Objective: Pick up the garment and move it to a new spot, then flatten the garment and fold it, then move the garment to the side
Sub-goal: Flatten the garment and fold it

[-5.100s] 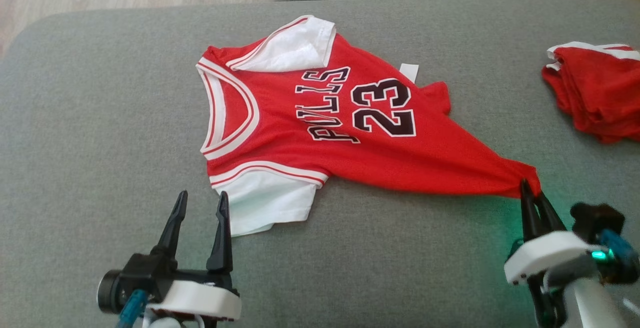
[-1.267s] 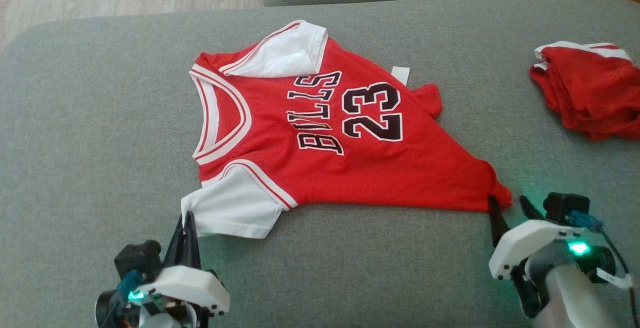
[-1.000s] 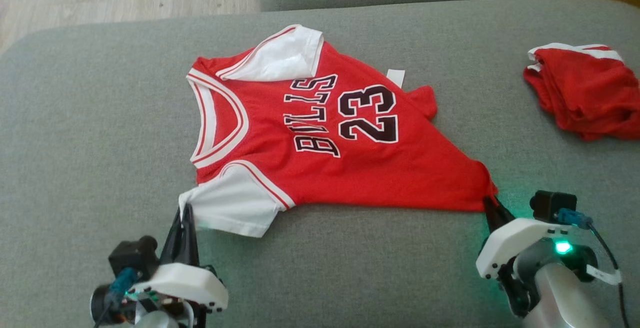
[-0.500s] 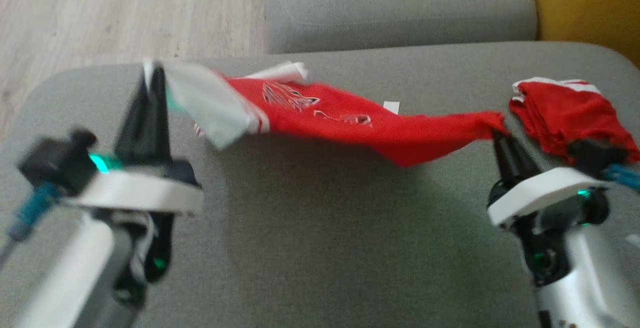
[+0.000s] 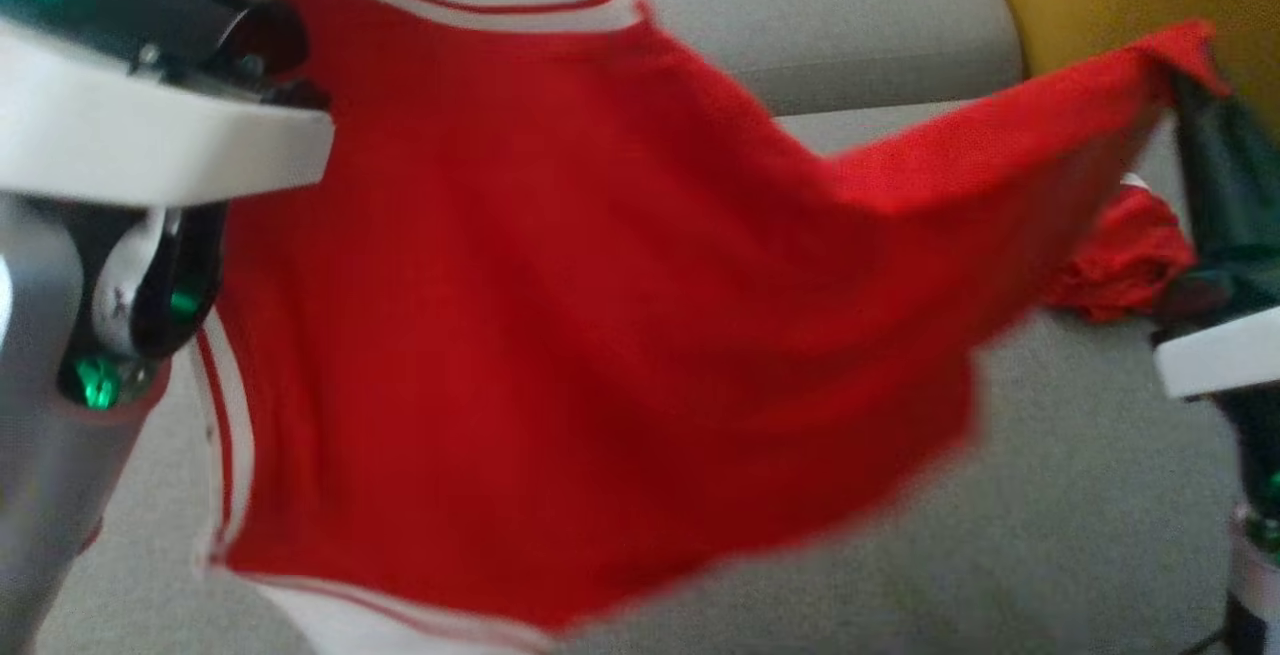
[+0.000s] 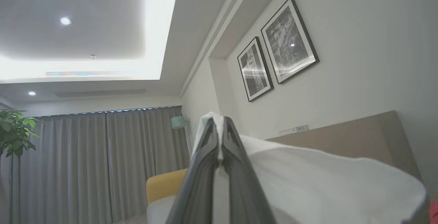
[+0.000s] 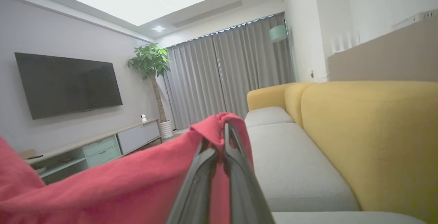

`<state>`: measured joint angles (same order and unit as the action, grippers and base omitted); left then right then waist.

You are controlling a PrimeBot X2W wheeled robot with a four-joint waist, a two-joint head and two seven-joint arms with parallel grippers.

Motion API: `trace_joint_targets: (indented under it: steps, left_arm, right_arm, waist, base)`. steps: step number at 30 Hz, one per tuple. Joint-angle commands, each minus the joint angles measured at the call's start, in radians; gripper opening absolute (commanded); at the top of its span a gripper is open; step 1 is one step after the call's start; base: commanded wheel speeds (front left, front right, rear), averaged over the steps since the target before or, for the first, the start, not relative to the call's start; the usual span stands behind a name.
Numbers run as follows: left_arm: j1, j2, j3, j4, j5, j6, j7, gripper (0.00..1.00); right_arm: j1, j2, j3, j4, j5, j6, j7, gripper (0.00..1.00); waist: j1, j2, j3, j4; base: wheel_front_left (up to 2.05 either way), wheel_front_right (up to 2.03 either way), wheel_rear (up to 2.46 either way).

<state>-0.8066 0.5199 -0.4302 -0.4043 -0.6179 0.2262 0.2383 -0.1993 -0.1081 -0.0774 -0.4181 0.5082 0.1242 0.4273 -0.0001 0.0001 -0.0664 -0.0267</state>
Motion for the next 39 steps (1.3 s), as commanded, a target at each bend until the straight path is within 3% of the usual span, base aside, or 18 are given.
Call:
trace_joint_targets:
  steps: [1,4,8,15,21,26,32,39]
  left_arm:
    - [-0.061,0.032,0.034,-0.003,-0.003,-0.005,0.016,0.00]
    - [-0.098,0.023,0.019,0.055,-0.014,-0.021,0.041,0.00]
    - [-0.154,0.018,0.001,0.179,-0.014,-0.044,0.065,0.00]
    - [-0.364,0.003,-0.022,0.493,0.053,-0.099,0.042,0.00]
    - [-0.576,-0.054,-0.029,0.748,0.145,-0.136,-0.164,0.00]
    - [-0.652,-0.129,-0.046,0.907,0.164,-0.167,-0.320,0.00]
    - [-0.633,-0.206,-0.069,1.059,0.163,-0.221,-0.474,0.00]
    - [-0.517,-0.247,-0.036,1.065,0.165,-0.284,-0.499,0.00]
  right_arm:
    - [-0.068,-0.012,0.012,-0.055,-0.014,0.007,0.024,0.00]
    - [-0.098,-0.023,0.000,-0.099,-0.041,0.007,0.088,0.00]
    - [-0.176,-0.035,0.016,-0.045,-0.063,0.007,0.152,0.00]
    - [-0.509,-0.047,0.084,0.303,-0.135,0.007,0.156,0.00]
    - [-0.884,-0.014,0.056,0.687,-0.321,0.007,-0.003,0.00]
    - [-1.058,0.024,0.019,0.909,-0.452,0.007,-0.136,0.00]
    - [-1.091,0.048,-0.030,1.133,-0.536,0.007,-0.301,0.00]
    - [-1.064,0.057,-0.019,1.359,-0.546,0.007,-0.448,0.00]
  waist:
    - [0.0001,-0.0001,0.010,-0.006]
    - [0.0001,-0.0001,0.039,-0.018]
    - [0.0001,-0.0001,0.108,-0.035]
    - [0.0001,-0.0001,0.263,-0.066]
    - [0.0001,-0.0001,0.319,-0.062]
    - [0.0001,-0.0001,0.397,-0.024]
    - [0.0001,-0.0001,0.515,0.014]
    - [0.0001,-0.0001,0.602,0.037]
  base:
    - [0.00,0.00,0.00]
    - [0.00,0.00,0.00]
    - [0.00,0.00,0.00]
    - [0.00,0.00,0.00]
    - [0.00,0.00,0.00]
    - [0.00,0.00,0.00]
    - [0.00,0.00,0.00]
    - [0.00,0.00,0.00]
